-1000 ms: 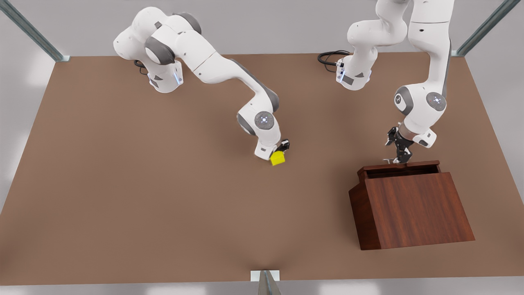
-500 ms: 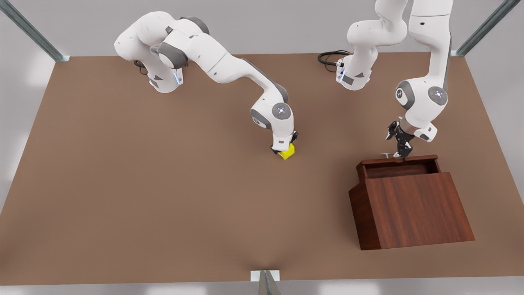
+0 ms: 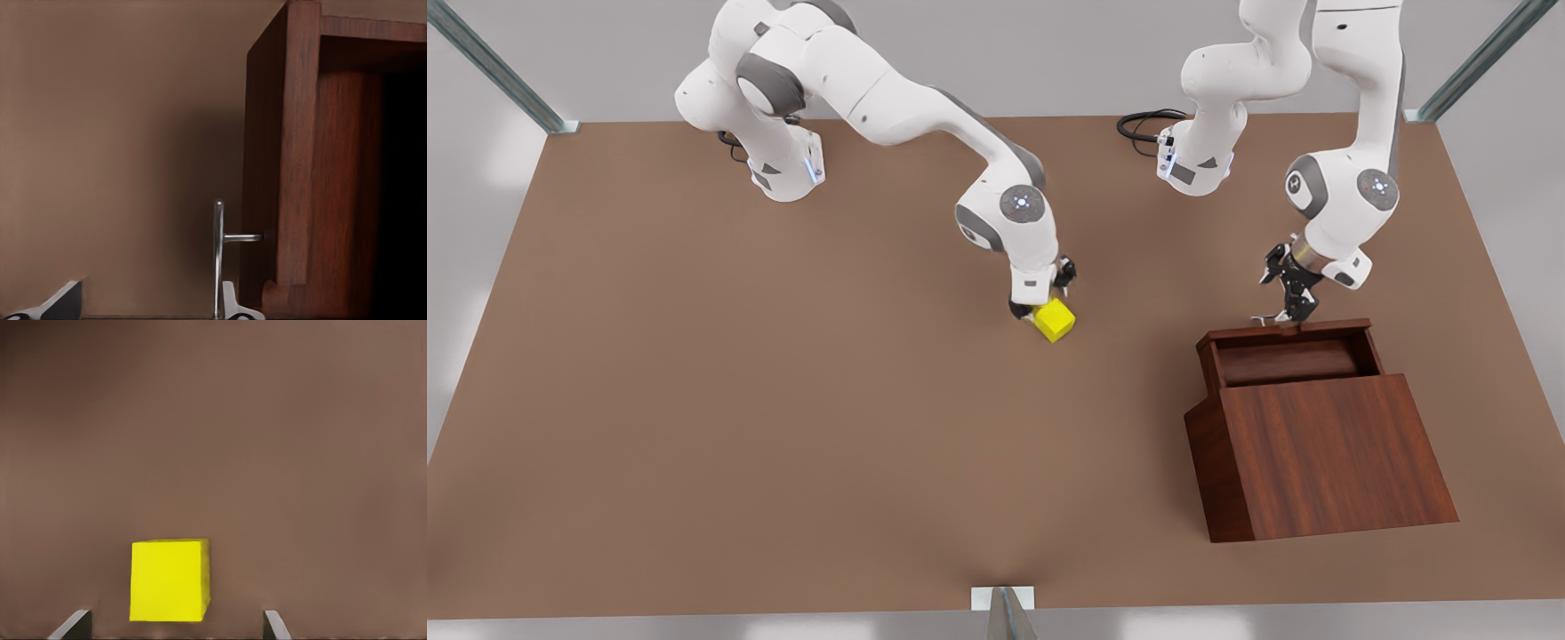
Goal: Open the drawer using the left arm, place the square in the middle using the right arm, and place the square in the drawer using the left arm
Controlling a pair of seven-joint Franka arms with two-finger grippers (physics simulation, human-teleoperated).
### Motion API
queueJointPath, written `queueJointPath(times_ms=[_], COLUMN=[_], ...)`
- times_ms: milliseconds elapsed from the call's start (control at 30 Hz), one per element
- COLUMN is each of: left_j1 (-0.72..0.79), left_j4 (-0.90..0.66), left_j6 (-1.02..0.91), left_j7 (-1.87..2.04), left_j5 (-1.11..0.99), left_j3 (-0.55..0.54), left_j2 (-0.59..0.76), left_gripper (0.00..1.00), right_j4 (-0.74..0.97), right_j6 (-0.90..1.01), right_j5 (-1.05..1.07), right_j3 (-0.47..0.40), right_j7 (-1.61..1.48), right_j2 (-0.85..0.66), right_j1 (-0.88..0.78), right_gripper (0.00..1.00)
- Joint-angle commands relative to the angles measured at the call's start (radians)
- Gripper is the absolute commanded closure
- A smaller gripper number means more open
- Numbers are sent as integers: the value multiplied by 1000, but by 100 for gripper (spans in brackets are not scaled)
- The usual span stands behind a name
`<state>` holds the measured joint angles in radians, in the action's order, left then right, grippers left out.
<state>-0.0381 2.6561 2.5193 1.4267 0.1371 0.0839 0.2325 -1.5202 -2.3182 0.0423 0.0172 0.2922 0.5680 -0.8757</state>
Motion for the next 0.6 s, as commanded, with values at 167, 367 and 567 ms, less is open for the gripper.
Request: queueJointPath(times_ms=[167,367,567], left_j1=[26,257,281], left_j4=[-292,-798,-1049], left_j6=[-421,-571,-761], left_j7=[-83,-638,-1259], left_j5=[-142,-142,-140], left_j3=[5,25,-190], left_j2=[45,-267,-427], left_gripper=[0,0,0], right_j4=[-251,-221,-17], right_j6=[280,344,537], right_j5=[2,-7,-1], right_j3=[0,0,0], right_j7=[-88,-211,-212], right_j2=[-456,-519,-450], right_j1=[668,937,928], right_gripper=[0,0,0])
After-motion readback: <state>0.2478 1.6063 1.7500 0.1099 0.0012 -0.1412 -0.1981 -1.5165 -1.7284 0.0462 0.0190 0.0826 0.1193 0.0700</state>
